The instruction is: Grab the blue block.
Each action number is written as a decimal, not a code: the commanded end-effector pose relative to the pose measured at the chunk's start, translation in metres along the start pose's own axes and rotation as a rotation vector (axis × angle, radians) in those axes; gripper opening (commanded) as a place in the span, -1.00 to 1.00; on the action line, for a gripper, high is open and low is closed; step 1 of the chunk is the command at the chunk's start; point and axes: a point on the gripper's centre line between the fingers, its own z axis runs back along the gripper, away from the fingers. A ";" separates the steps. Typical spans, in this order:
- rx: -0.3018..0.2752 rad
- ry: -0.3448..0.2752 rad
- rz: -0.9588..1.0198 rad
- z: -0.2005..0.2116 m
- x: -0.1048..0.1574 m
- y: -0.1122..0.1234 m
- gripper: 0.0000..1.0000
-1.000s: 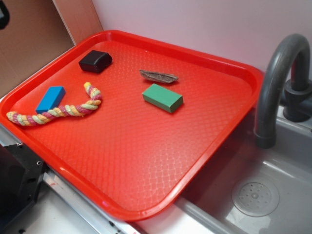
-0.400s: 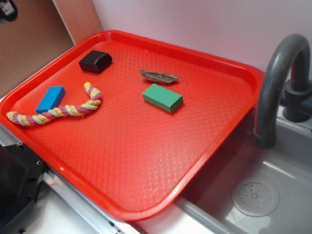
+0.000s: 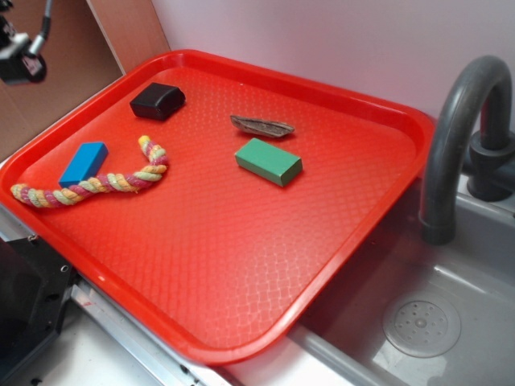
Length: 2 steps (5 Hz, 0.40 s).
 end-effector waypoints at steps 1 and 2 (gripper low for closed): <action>-0.021 -0.007 0.044 -0.036 0.009 0.004 1.00; -0.018 0.040 0.018 -0.067 0.024 0.002 1.00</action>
